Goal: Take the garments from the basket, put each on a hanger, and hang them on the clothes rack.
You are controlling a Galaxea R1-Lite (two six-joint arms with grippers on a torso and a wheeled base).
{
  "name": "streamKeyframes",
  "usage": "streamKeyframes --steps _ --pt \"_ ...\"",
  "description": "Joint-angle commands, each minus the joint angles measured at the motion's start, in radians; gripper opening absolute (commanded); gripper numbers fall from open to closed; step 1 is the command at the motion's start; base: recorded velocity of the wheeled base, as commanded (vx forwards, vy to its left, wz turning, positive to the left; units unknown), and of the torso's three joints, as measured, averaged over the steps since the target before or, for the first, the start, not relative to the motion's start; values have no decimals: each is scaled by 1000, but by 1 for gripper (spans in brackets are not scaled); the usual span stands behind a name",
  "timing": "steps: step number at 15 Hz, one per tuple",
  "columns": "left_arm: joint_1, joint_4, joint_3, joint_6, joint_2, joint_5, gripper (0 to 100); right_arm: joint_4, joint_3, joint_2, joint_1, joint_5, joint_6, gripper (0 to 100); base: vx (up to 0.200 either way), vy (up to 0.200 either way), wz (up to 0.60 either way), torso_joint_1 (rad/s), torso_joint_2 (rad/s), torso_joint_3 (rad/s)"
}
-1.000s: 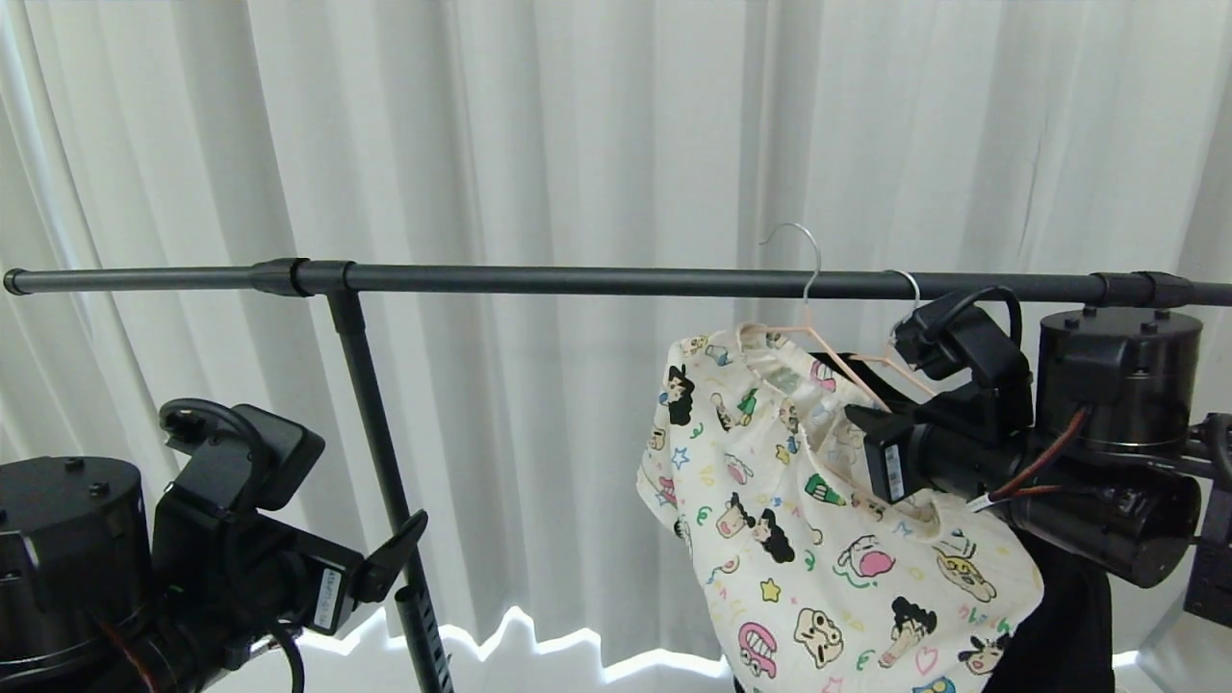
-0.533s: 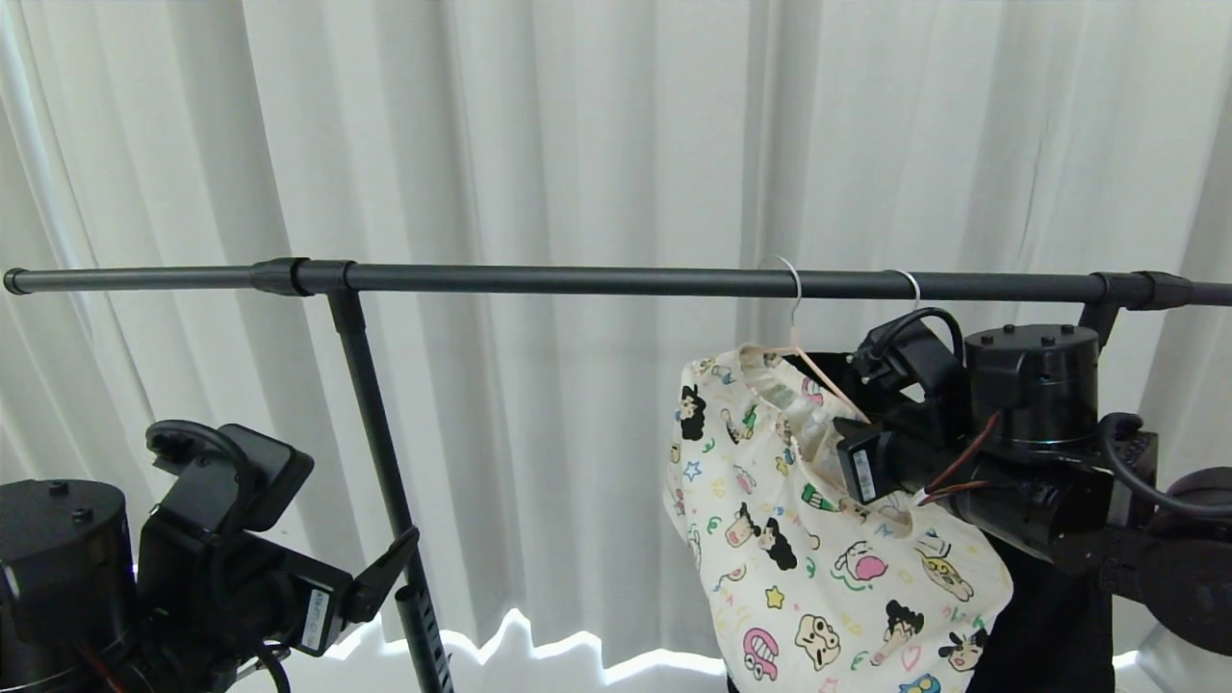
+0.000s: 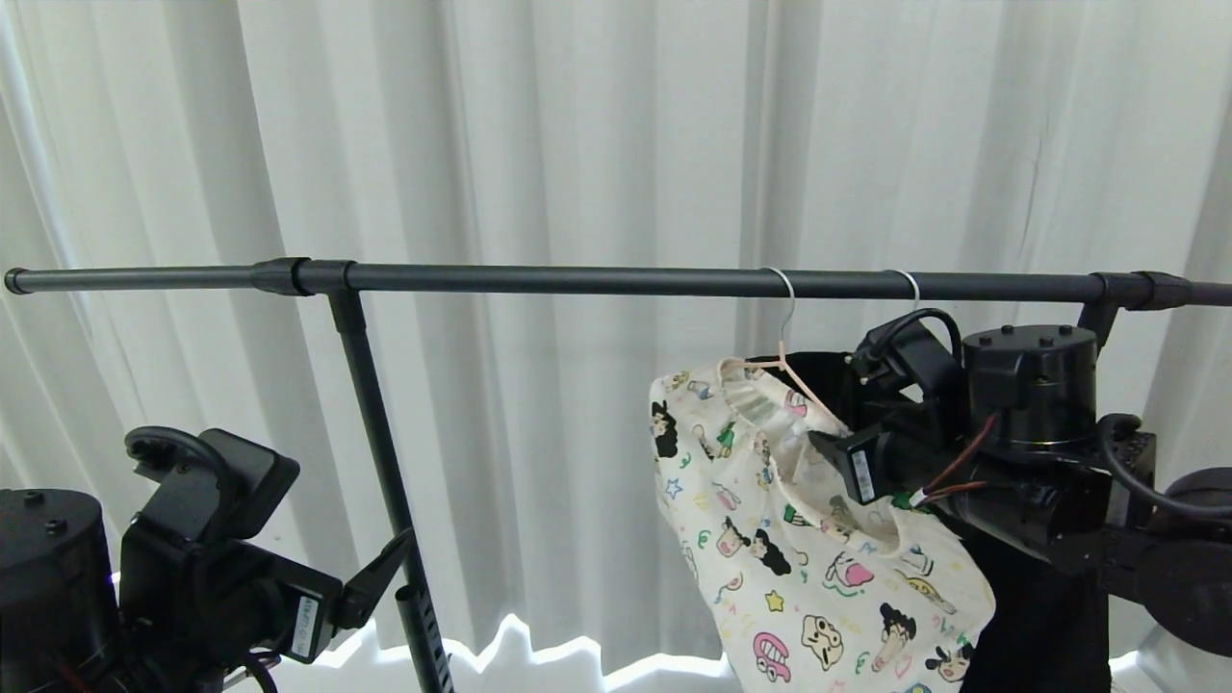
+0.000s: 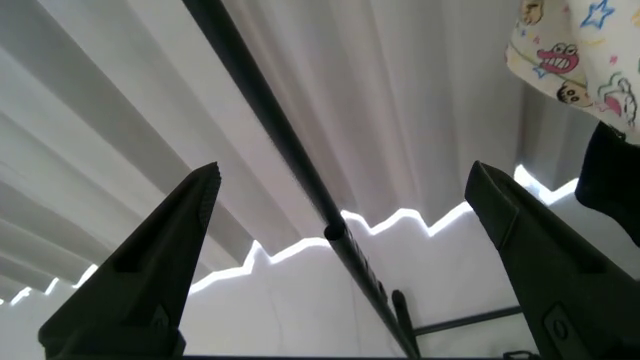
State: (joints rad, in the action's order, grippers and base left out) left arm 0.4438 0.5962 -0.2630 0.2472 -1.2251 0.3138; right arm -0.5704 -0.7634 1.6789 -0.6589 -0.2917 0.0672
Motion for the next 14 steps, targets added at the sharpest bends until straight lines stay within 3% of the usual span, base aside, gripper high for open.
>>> streamKeyframes --steps 1,5,7,12,14 --pt "-4 1 1 0 12 1 100 0 9 -74 -1 0 0 100 0 0 0 0 0 0" --pt "-59 1 -2 0 13 2 100 4 64 -257 -11 9 6 100 0 0 0 0 0 0" --pt "-85 1 -1 0 16 2 100 3 121 -327 -13 11 11 100 -200 0 0 0 2 -2" --pt "-111 2 -12 0 33 16 100 9 139 -446 -7 9 14 100 -200 0 0 -4 2 3" --pt "-146 1 -7 1 59 18 100 53 177 -493 45 8 51 100 -200 0 0 -2 0 5"
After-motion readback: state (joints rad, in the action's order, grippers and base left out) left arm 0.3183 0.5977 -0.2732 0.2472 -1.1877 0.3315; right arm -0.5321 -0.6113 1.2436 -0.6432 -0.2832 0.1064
